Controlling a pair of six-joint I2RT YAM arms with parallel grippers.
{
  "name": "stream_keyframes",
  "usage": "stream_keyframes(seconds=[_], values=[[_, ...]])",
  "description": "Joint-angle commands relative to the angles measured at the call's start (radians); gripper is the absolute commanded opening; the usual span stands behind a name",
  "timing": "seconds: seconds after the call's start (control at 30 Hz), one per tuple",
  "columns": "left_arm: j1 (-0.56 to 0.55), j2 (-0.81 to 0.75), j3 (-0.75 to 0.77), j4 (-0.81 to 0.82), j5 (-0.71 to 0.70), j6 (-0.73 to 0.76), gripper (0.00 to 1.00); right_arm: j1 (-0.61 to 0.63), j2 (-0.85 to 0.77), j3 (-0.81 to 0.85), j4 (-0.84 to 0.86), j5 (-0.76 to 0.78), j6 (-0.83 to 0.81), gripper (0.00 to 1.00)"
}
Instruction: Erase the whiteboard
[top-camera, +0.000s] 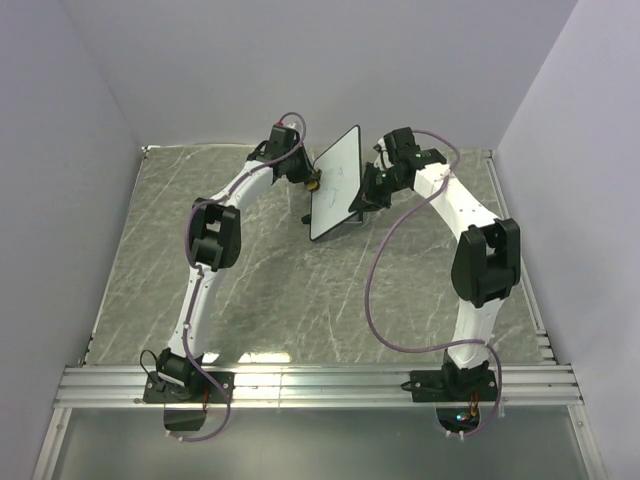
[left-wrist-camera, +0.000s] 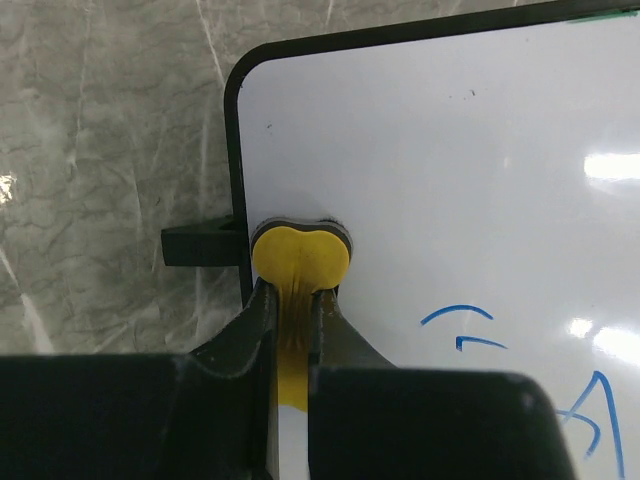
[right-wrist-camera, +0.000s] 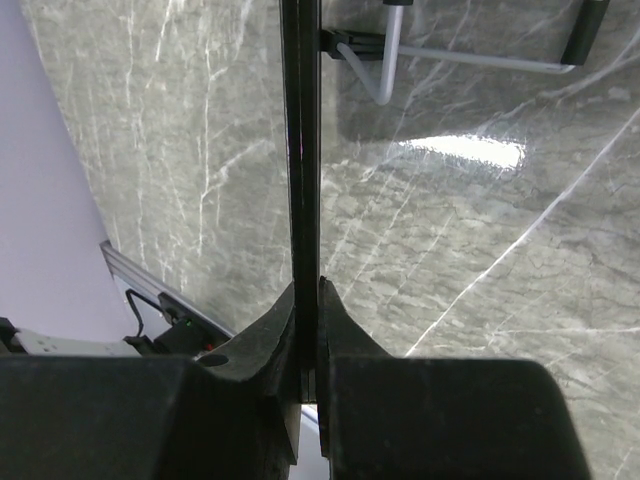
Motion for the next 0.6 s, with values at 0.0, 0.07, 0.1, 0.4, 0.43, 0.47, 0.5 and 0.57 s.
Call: stream_keyframes(seconds=[0.0, 0.07, 0.1, 0.4, 0.43, 0.47, 0.5, 0.57], values=[[-0.051, 0.045, -0.001, -0.025, 0.051, 0.044, 0.0, 0.083, 0.046, 0.017, -0.142, -0.046, -0.072, 0.0], [-0.051, 0.054, 0.02, -0.025, 0.074, 0.045, 0.0, 0.092, 0.058, 0.043, -0.15, -0.041, -0.072, 0.0], [-0.053, 0.046, 0.016, -0.013, 0.09, 0.041, 0.0, 0.095, 0.067, 0.048, -0.152, -0.04, -0.068, 0.0], [-0.116, -0.075, -0.033, 0.156, 0.276, -0.047, 0.0, 0.098, 0.1, -0.001, -0.104, -0.067, -0.056, 0.0], [-0.123, -0.093, -0.042, 0.171, 0.307, -0.057, 0.0, 0.098, 0.101, -0.007, -0.103, -0.072, -0.056, 0.0], [-0.134, -0.101, -0.052, 0.183, 0.319, -0.058, 0.0, 0.098, 0.104, -0.009, -0.1, -0.073, -0.056, 0.0], [-0.139, -0.107, -0.05, 0.188, 0.327, -0.058, 0.0, 0.098, 0.103, -0.01, -0.1, -0.074, -0.057, 0.0], [-0.149, -0.113, -0.037, 0.187, 0.368, -0.056, 0.0, 0.097, 0.103, -0.016, -0.097, -0.075, -0.057, 0.0]])
